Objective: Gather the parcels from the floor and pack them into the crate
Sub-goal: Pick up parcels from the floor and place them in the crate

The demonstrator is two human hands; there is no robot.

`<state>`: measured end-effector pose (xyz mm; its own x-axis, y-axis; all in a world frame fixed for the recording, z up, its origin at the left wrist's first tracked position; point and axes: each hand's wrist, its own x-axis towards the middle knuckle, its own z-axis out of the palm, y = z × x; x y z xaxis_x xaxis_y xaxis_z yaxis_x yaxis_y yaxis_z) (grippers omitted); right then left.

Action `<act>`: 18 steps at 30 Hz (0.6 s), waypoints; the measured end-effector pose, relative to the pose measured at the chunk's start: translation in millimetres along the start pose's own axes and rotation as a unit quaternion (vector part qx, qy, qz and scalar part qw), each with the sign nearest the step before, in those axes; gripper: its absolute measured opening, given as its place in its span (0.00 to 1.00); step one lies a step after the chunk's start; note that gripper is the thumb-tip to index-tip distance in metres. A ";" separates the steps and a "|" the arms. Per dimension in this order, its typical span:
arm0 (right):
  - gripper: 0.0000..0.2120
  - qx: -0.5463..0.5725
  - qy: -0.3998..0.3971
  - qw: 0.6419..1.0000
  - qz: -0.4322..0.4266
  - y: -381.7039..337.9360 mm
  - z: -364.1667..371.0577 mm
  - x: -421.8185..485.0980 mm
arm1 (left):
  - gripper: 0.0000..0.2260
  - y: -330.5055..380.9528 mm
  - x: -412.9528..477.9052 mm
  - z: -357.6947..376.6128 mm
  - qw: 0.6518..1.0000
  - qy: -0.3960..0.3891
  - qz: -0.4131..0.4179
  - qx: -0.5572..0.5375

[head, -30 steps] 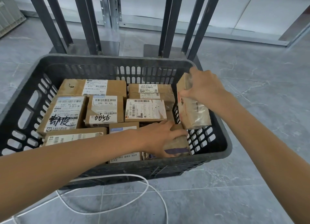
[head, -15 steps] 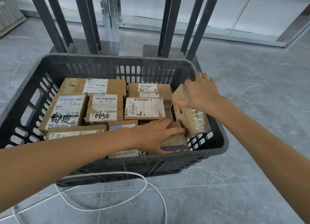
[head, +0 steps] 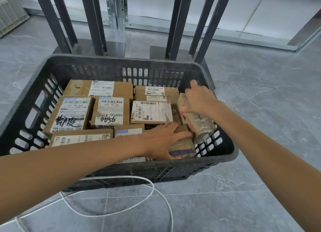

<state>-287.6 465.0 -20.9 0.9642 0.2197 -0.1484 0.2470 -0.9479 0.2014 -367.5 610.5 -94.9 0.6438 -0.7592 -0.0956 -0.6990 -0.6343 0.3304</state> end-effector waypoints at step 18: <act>0.17 0.095 -0.001 0.995 -0.010 28.0 -24.3 -12.2 | 0.40 0.0 -3.9 2.5 0.993 0.055 -0.016 -0.103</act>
<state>-290.1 441.4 10.0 0.9592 0.2379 -0.1527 0.2426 -0.9700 0.0126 -370.8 613.2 -96.9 0.7023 -0.7118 -0.0103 -0.6067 -0.6061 0.5143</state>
